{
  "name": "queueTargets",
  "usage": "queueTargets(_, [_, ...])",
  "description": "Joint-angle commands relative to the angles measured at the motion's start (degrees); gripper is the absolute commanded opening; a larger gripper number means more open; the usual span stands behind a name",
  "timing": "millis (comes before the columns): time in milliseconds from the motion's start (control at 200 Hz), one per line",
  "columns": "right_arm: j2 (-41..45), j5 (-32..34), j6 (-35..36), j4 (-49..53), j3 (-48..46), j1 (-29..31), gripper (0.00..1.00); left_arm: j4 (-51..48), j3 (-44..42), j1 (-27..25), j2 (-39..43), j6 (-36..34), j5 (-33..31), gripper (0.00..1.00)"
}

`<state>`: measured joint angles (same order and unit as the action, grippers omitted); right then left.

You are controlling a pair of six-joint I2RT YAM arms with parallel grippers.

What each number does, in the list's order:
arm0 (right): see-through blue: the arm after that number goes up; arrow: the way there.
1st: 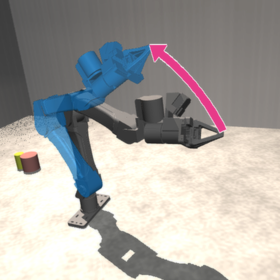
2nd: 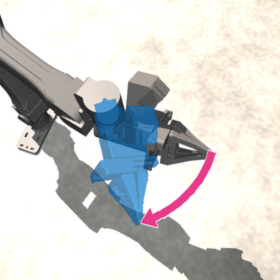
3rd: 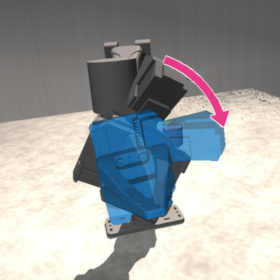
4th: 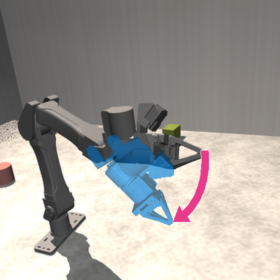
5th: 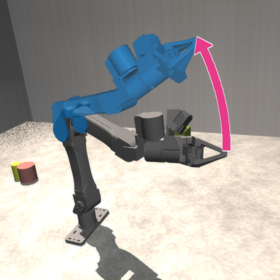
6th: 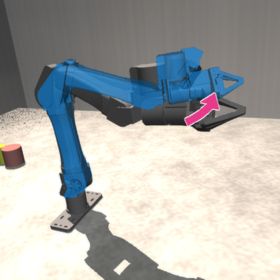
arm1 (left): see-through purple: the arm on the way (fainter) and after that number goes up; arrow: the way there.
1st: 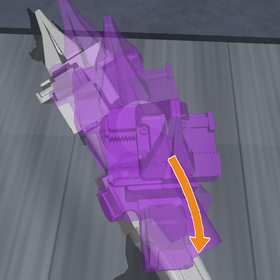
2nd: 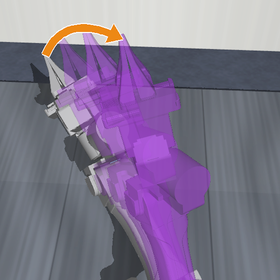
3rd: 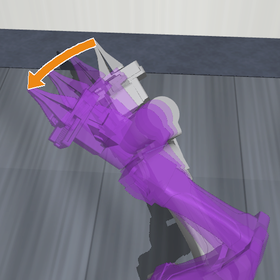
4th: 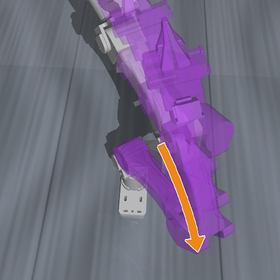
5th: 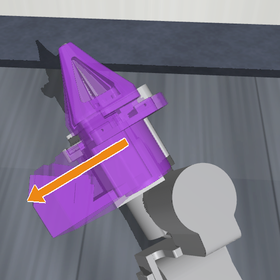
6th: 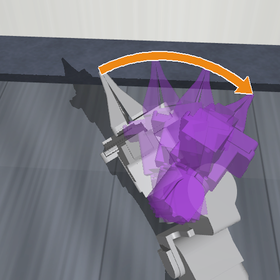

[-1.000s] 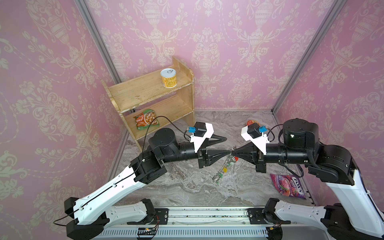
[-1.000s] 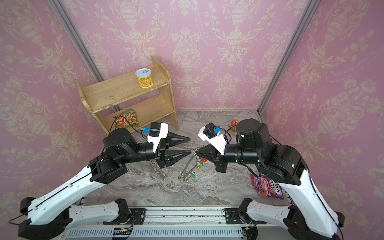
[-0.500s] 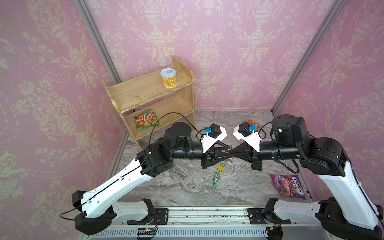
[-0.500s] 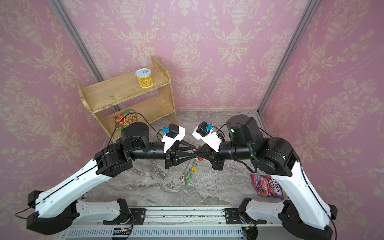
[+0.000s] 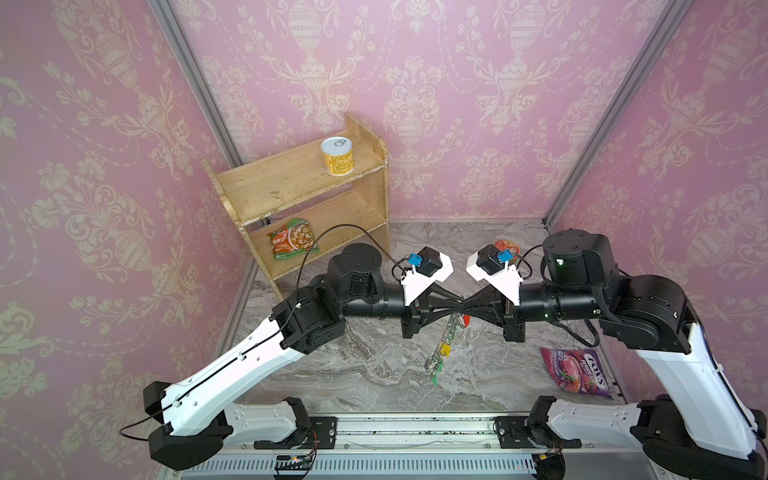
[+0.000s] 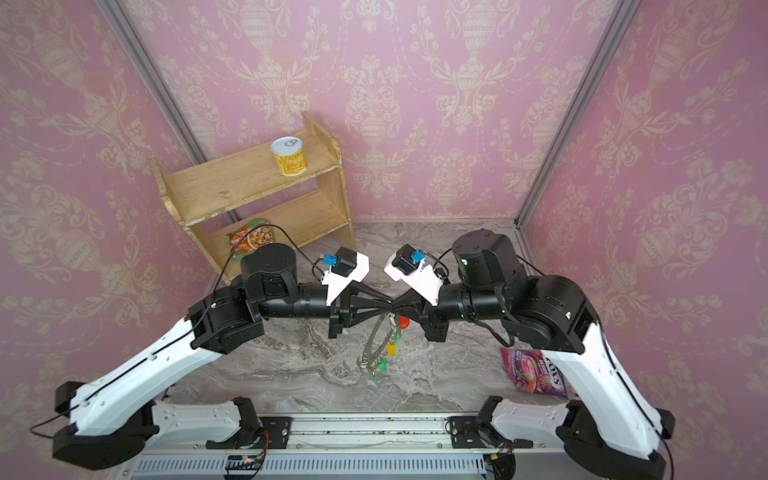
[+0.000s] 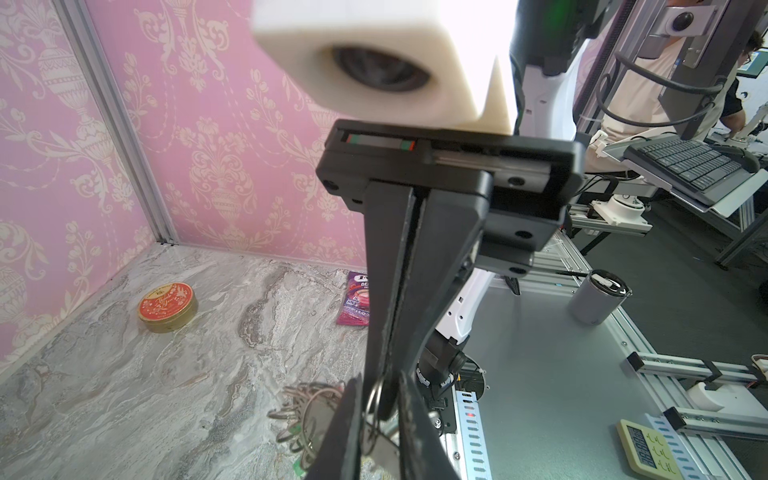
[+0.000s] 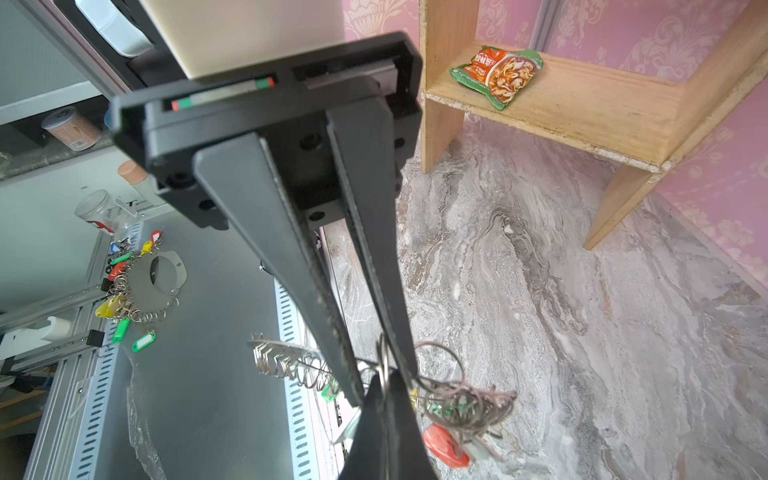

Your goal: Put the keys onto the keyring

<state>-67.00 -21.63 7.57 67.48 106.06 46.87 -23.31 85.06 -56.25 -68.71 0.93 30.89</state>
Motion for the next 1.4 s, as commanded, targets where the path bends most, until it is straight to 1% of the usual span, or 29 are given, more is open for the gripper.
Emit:
queueTargets(0, [0.38,-1.07,0.86,-2.34,1.51,-0.20,0.00,1.44,1.29,0.17,0.76,0.21,1.85,0.12])
queueTargets(155, [0.09,-1.22,0.81,-2.40,1.91,-0.16,0.00,1.47,1.25,0.17,0.58,0.39,2.37,0.05])
queueTargets(315, [-0.40,-1.56,0.95,-2.54,2.46,-0.18,0.00,1.82,1.08,0.15,0.37,0.74,3.35,0.00])
queueTargets(465, [-0.43,-1.25,0.80,-3.05,2.27,-0.20,0.00,3.22,0.43,0.09,0.74,0.57,3.55,0.00])
queueTargets(545, [0.08,-0.25,0.77,-3.12,1.82,-0.25,0.10,5.67,-0.84,0.11,1.91,0.39,2.41,0.00])
queueTargets(660, [1.44,0.81,0.36,-3.95,0.46,-0.45,0.19,10.16,-3.13,0.09,4.02,0.13,0.62,0.00])
queueTargets(776, [2.71,0.30,-0.58,-5.56,-1.39,-0.73,0.22,13.19,-4.59,0.09,5.07,0.57,0.17,0.00])
queueTargets(1021, [3.34,-3.06,-1.74,-8.29,-3.38,-1.07,0.28,15.76,-5.35,0.09,5.21,1.14,0.00,0.00])
queueTargets(1171, [3.62,-4.01,-2.11,-8.72,-4.11,-1.02,0.28,18.43,-6.54,0.09,5.86,1.49,-0.98,0.00])
queueTargets(1281, [4.27,-4.25,-2.67,-9.41,-5.06,-1.07,0.23,20.83,-7.57,0.09,6.30,1.87,-1.80,0.00])
queueTargets(1391, [4.99,-4.14,-3.25,-9.91,-5.82,-1.15,0.21,23.13,-8.83,0.09,6.87,2.19,-2.80,0.00])
